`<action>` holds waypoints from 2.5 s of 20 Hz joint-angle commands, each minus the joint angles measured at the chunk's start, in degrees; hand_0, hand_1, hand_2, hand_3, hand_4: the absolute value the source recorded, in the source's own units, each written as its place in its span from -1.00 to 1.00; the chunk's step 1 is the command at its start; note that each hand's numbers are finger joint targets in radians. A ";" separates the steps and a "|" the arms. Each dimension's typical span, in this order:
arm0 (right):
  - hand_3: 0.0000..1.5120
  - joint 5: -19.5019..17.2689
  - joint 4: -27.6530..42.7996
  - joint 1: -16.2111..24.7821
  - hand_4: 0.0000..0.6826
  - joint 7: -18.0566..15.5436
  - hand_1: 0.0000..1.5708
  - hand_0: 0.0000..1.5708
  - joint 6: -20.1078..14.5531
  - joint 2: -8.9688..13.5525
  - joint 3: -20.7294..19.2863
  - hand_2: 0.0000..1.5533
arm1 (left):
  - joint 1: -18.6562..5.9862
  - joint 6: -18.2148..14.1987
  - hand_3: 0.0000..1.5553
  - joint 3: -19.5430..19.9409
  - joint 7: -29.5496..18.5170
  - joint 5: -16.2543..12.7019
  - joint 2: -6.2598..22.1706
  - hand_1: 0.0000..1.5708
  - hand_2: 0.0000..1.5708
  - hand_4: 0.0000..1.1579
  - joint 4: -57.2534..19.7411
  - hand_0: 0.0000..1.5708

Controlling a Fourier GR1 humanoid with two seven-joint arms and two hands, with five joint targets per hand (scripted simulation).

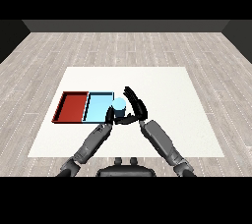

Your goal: Pick the blue can and put it in the blue box

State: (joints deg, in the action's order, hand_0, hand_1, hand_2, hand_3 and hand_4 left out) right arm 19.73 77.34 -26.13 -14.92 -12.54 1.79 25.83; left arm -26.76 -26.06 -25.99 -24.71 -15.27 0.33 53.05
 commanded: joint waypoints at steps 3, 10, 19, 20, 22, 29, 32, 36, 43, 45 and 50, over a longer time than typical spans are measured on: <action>-1.00 -1.40 13.06 9.91 -1.00 3.24 -1.00 -1.00 -0.48 1.76 -0.71 -1.00 | -1.16 1.29 0.93 2.20 -2.08 -0.49 -0.31 1.00 1.00 0.95 -3.48 1.00; -1.00 0.77 22.79 16.38 -1.00 3.90 -1.00 -1.00 2.03 6.07 -7.93 -1.00 | -0.05 1.14 0.92 4.28 2.24 4.81 0.84 1.00 1.00 0.95 -0.91 1.00; -1.00 6.61 30.56 23.83 -1.00 4.29 -1.00 -1.00 5.26 12.94 -20.22 -1.00 | -2.62 3.81 0.92 11.69 2.22 4.73 8.15 1.00 1.00 0.98 -7.77 1.00; -1.00 6.69 25.78 23.41 -1.00 1.54 -1.00 -1.00 7.56 12.32 -20.52 -1.00 | -3.90 1.32 0.92 11.65 8.14 5.67 9.07 1.00 1.00 0.96 -6.48 1.00; -1.00 5.01 24.98 21.20 -1.00 2.38 -1.00 -1.00 4.79 10.28 -19.45 -1.00 | -5.21 3.10 0.92 14.63 9.89 4.22 12.33 1.00 1.00 0.93 -8.99 1.00; -1.00 4.01 23.05 18.87 -1.00 3.66 -1.00 -1.00 3.52 9.76 -20.83 -1.00 | -10.40 5.99 0.94 19.45 11.03 4.55 15.92 1.00 1.00 0.83 -26.54 1.00; -1.00 5.17 20.85 20.34 -1.00 1.87 -1.00 -1.00 6.65 11.31 -23.07 -1.00 | -15.48 4.71 0.91 19.87 12.41 6.63 16.47 1.00 1.00 0.82 -34.76 1.00; -1.00 4.90 16.13 17.26 -1.00 2.14 -1.00 -1.00 5.28 8.35 -22.24 -1.00 | -17.70 3.77 0.82 18.73 15.26 9.06 14.91 1.00 0.96 0.67 -42.00 1.00; -1.00 4.83 11.83 18.82 -1.00 -2.03 -1.00 -1.00 8.61 8.25 -23.59 -1.00 | -20.69 4.15 0.27 17.01 19.96 12.38 11.23 0.84 0.72 0.48 -49.69 0.84; -1.00 5.94 9.51 18.69 -1.00 -3.20 -1.00 -1.00 10.64 9.29 -25.31 -1.00 | -20.26 2.69 -0.07 15.81 21.71 13.69 9.31 0.95 0.84 0.49 -50.97 0.95; -1.00 4.83 10.70 19.94 -1.00 -3.96 -1.00 -1.00 11.11 8.71 -23.78 -1.00 | -16.16 7.82 -1.00 20.32 19.51 9.48 11.75 1.00 0.89 0.09 -51.24 1.00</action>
State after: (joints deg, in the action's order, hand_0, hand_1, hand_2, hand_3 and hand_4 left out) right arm 25.17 88.06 -6.78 -18.16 -2.14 10.48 1.65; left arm -47.45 -20.64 -8.47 -5.15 -3.23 12.00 4.39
